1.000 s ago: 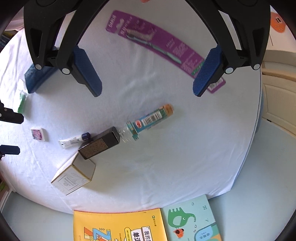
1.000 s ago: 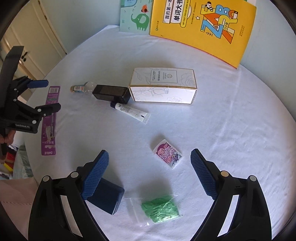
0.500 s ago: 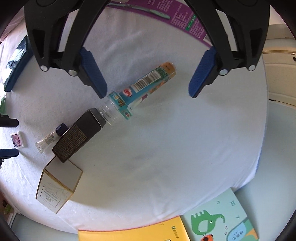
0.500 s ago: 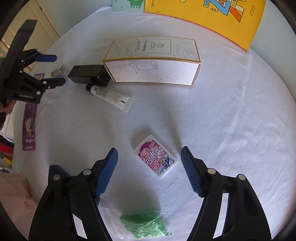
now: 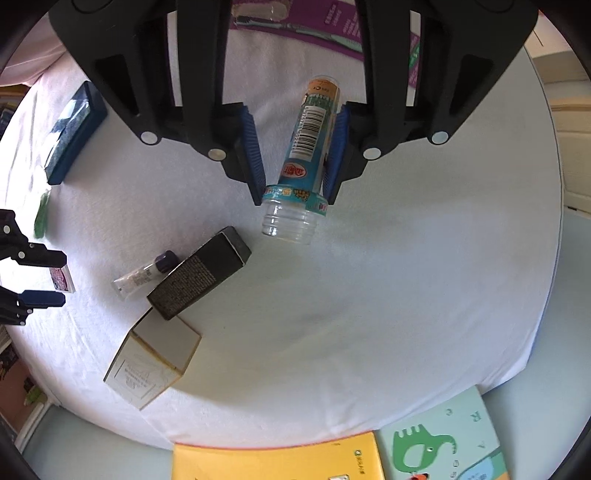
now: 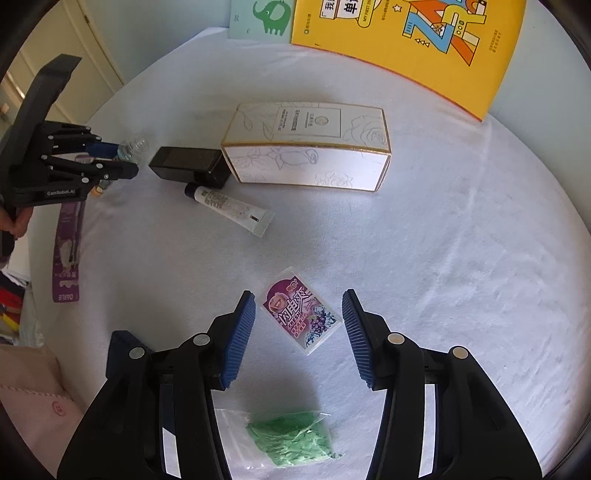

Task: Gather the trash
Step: 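Carry the bottle and sticker card over to the wastebasket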

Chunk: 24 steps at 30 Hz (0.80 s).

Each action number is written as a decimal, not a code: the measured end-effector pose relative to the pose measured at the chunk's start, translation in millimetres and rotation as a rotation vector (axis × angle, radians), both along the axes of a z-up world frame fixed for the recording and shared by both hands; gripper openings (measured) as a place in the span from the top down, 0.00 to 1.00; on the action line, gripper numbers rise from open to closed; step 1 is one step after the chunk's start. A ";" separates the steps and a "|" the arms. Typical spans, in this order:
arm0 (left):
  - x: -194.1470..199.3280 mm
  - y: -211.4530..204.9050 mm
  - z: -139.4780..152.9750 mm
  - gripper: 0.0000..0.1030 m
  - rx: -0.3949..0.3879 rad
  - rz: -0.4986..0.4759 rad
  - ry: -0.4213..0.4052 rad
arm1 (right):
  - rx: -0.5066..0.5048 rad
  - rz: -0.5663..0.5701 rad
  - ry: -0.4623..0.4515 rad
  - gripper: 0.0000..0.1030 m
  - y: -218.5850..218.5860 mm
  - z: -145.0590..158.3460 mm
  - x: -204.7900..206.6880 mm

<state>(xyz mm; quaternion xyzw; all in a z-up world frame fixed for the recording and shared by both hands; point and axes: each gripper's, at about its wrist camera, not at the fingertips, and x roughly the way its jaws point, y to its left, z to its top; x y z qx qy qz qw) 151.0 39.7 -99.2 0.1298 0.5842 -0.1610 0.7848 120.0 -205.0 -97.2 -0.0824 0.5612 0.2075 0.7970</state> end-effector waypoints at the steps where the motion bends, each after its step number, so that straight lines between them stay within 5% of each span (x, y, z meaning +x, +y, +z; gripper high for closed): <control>1: -3.5 2.7 6.2 0.71 -0.008 0.016 -0.010 | 0.004 0.001 -0.007 0.52 0.7 4.6 -1.3; 9: -37.2 30.4 46.1 0.71 -0.034 0.117 -0.088 | 0.062 0.073 -0.077 0.52 18.2 45.6 -16.3; 24: -164.7 134.4 67.4 0.71 -0.002 0.474 -0.121 | 0.143 0.488 -0.114 0.51 197.8 79.8 -69.9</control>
